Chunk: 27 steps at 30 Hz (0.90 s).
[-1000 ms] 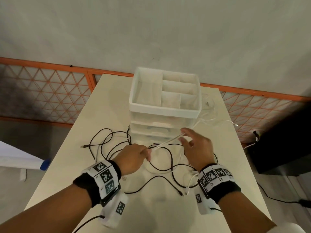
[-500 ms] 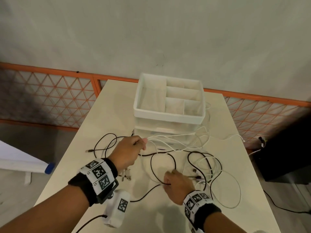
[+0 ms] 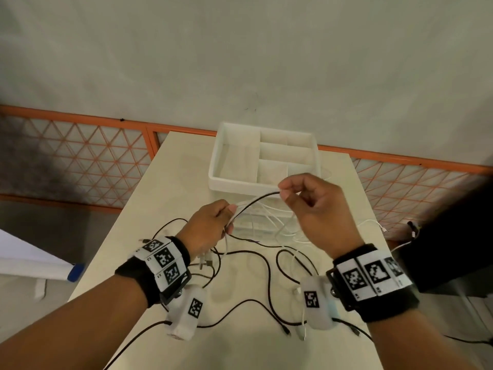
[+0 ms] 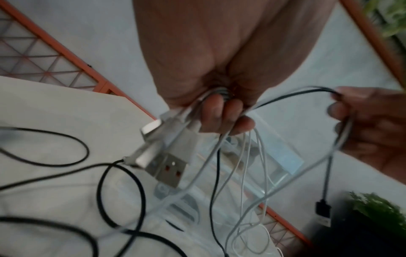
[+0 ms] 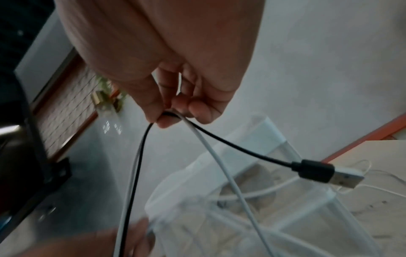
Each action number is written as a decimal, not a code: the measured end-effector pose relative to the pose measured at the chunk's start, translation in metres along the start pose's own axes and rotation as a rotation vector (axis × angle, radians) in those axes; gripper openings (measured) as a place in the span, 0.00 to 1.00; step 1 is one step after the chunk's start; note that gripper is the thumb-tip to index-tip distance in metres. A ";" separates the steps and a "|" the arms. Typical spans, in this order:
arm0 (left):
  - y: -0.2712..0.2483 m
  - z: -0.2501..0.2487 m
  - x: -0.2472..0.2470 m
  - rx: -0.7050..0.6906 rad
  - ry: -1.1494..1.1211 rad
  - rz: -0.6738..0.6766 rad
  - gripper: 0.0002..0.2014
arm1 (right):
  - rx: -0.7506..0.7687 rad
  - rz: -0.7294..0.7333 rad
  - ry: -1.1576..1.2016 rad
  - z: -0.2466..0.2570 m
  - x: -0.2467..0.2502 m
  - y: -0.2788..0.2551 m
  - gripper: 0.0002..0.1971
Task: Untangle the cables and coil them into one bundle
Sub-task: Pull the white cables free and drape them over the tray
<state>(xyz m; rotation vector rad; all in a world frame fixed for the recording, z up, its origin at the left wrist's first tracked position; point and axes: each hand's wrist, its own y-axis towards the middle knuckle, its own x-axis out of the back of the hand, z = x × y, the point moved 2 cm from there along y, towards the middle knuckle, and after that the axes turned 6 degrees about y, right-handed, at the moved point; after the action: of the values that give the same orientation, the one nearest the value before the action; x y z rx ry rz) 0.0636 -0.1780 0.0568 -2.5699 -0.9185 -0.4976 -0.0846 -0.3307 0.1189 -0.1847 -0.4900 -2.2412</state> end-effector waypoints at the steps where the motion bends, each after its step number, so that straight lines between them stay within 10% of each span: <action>1: 0.001 0.003 0.002 0.018 -0.014 0.005 0.16 | -0.014 -0.013 0.015 -0.002 0.006 0.001 0.08; 6: 0.004 -0.014 0.010 -0.022 -0.056 -0.012 0.15 | -0.161 0.218 -0.250 -0.038 0.002 -0.015 0.09; 13: 0.006 -0.050 0.005 -0.216 0.112 -0.052 0.15 | -0.110 0.226 -0.027 -0.011 -0.023 -0.015 0.11; 23: 0.008 0.023 0.016 0.122 0.201 0.051 0.15 | 0.036 -0.246 0.098 0.014 0.025 0.015 0.08; 27: 0.012 0.028 0.026 0.185 0.211 -0.004 0.14 | 0.048 -0.083 0.013 0.020 0.029 0.015 0.10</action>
<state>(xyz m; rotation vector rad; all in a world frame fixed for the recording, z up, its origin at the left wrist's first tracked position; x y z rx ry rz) 0.0959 -0.1601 0.0418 -2.3002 -0.8533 -0.6394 -0.0924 -0.3515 0.1500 -0.1270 -0.5535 -2.3069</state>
